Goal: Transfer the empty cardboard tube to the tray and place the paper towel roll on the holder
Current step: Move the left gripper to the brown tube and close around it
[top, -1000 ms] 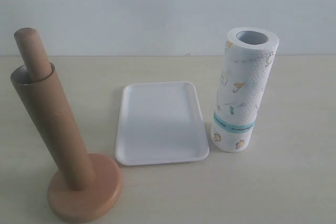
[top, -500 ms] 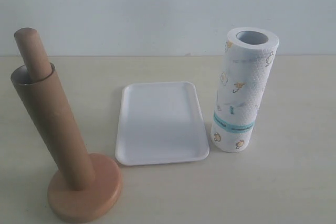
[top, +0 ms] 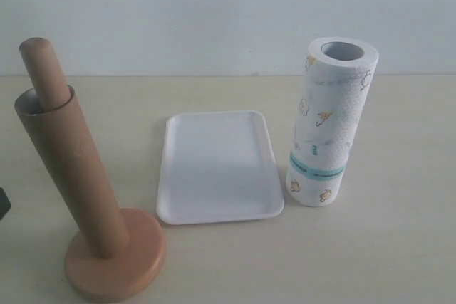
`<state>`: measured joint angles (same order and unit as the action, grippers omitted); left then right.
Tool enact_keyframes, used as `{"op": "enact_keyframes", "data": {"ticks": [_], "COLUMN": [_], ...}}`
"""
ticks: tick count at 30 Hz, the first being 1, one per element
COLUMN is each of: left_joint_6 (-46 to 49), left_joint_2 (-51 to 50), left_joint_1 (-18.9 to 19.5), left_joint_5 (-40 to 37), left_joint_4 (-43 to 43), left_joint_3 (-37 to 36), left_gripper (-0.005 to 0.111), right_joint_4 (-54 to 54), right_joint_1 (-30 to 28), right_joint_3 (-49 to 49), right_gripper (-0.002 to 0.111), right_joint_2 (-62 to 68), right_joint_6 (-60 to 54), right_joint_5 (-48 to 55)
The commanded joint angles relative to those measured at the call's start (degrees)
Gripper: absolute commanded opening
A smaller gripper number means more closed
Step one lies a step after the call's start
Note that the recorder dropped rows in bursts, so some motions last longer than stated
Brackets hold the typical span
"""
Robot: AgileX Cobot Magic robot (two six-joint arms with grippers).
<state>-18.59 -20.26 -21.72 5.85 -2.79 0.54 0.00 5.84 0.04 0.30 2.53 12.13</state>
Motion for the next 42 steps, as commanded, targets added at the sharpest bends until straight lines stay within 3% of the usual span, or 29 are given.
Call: {"op": "enact_keyframes", "data": {"ticks": [1, 12, 16, 24, 28, 35, 42], "left_joint_6": [0.64, -0.83, -3.87, -2.32, -0.93, 5.72, 11.61], "left_joint_2": [-0.20, -2.91, -14.00, -34.50, -39.87, -47.09, -49.98], "left_joint_1": [-0.33, -0.33, -0.33, -0.33, -0.33, -0.21, -0.21], "left_joint_5": [4.49, 10.39, 10.92, 25.85, 33.65, 40.18, 41.10], "left_joint_4": [-1.31, -3.70, -8.54, -13.79, -14.23, -14.12, -9.48], "left_joint_3": [-0.54, -0.41, 3.89, 4.08, 4.08, 4.08, 4.08], "left_gripper": [0.082, 0.082, 0.082, 0.082, 0.082, 0.082, 0.082], "right_joint_4": [-0.32, -0.32, -0.32, -0.32, -0.32, -0.32, -0.32], "right_joint_1": [-0.15, -0.15, -0.15, -0.15, -0.15, -0.15, -0.15], "right_joint_3": [-0.04, -0.04, -0.04, -0.04, -0.04, -0.04, -0.04], "right_gripper": [0.003, 0.003, 0.003, 0.003, 0.003, 0.003, 0.003], "right_joint_2": [-0.30, -0.30, -0.30, -0.30, -0.30, -0.30, -0.30], "right_joint_6": [-0.02, -0.02, -0.02, -0.02, -0.02, -0.02, -0.02], "right_joint_5": [-0.36, -0.36, -0.36, -0.36, -0.36, -0.36, -1.29]}}
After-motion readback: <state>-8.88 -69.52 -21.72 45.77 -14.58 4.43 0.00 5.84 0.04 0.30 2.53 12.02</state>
